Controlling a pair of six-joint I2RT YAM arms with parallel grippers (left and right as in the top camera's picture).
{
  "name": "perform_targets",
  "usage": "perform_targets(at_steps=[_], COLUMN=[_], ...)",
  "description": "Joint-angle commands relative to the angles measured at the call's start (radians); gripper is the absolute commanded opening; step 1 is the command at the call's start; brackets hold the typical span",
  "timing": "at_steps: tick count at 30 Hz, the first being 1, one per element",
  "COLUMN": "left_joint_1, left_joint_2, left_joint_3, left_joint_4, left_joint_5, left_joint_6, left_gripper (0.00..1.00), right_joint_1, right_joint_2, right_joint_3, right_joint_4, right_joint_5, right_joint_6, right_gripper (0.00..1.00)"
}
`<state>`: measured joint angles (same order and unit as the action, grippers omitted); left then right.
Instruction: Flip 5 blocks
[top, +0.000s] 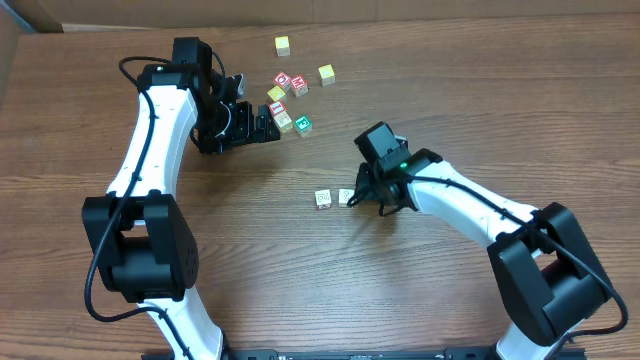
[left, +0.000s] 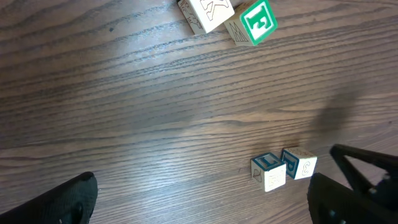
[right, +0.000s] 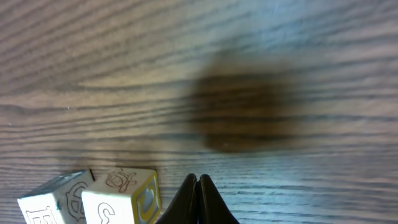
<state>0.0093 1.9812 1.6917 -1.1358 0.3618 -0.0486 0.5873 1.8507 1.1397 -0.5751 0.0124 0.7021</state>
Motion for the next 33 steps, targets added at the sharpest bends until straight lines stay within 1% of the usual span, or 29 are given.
perform_targets(at_steps=[1, 9, 17, 19, 22, 33], left_joint_1=[0.008, 0.008, 0.008, 0.008, 0.008, 0.008], left_joint_2=[0.008, 0.008, 0.008, 0.008, 0.008, 0.008], left_joint_3=[0.024, 0.024, 0.024, 0.024, 0.024, 0.024], left_joint_4=[0.0, 0.0, 0.0, 0.0, 0.0, 0.0], left_joint_5=[-0.007, -0.007, -0.007, -0.006, -0.007, -0.007], left_joint_6=[0.012, 0.012, 0.012, 0.012, 0.012, 0.012], left_gripper=[1.0, 1.0, 1.0, 1.0, 1.0, 1.0], right_joint_1=[0.024, 0.068, 0.07, 0.07, 0.07, 0.07], right_joint_2=[-0.009, -0.008, -0.008, -0.008, -0.008, -0.008], right_joint_3=[-0.024, -0.024, -0.024, -0.024, -0.024, -0.024], right_joint_4=[0.029, 0.077, 0.088, 0.104, 0.132, 0.117], right_joint_5=[-0.039, -0.045, -0.044, -0.044, -0.044, -0.045], right_joint_6=[0.032, 0.031, 0.031, 0.028, -0.003, -0.002], right_gripper=[0.04, 0.04, 0.07, 0.09, 0.11, 0.13])
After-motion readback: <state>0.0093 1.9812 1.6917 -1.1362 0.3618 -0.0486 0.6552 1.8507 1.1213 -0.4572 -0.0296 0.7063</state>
